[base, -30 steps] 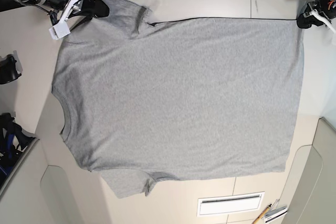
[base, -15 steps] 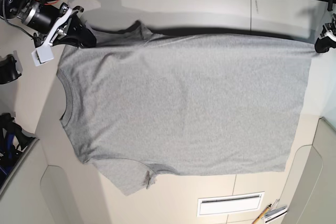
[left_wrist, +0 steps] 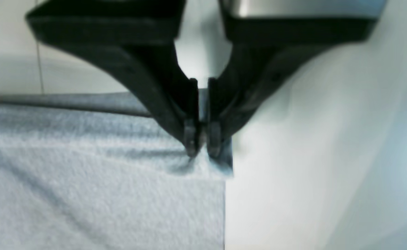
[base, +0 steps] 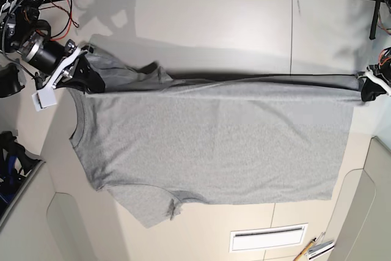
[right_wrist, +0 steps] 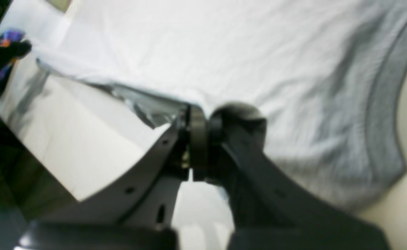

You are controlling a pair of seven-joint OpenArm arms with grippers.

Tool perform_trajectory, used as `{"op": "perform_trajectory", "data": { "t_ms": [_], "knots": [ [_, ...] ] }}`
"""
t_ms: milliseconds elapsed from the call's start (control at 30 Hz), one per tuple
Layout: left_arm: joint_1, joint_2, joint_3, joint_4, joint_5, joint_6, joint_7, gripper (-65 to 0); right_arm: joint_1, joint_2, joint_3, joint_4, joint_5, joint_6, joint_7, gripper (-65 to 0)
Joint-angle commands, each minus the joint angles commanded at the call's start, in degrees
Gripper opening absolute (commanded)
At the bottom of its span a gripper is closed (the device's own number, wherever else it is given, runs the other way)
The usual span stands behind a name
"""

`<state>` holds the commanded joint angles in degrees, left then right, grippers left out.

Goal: Fold the T-shirt properly
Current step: 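Lift the grasped side edge and fold it over toward the shirt's middle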

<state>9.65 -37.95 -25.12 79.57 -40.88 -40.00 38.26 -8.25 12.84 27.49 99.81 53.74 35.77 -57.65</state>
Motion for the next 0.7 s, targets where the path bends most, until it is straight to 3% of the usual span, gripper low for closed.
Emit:
{"op": "perform_trajectory", "data": {
  "t_ms": [200,400,467,533,600,700],
  "knots": [
    [-7.6,0.0,5.7,-7.4,6.1,0.0,-4.6,-65.0,7.1,0.0,-2.2,-11.0,-0.3,0.02,0.5,-65.0],
    [-12.1,0.3,6.4,-14.0,6.2,0.0,-5.3,-64.5,10.5,0.0,-7.9,-19.2,-2.9,0.00,3.5,-65.0],
    [-12.0,0.3,6.4,-14.8,6.2,0.0,-5.3,-60.6,10.4,0.0,-8.8,-20.0,-5.4,-0.07,5.5,-65.0],
    [-12.0,0.3,6.4,-15.1,6.1,0.0,-5.9,-56.4,10.4,0.0,-8.7,-20.0,-6.6,-0.66,5.8,-55.2],
    [-12.0,0.3,6.4,-15.1,5.5,0.0,-5.9,-47.8,10.4,0.0,-8.7,-20.0,-6.8,-0.63,5.8,-45.9],
    [-12.0,0.3,6.4,-15.1,3.8,0.0,-5.3,-35.3,10.4,0.0,-8.7,-19.9,-6.8,-0.63,5.3,-43.5]
  ]
}}
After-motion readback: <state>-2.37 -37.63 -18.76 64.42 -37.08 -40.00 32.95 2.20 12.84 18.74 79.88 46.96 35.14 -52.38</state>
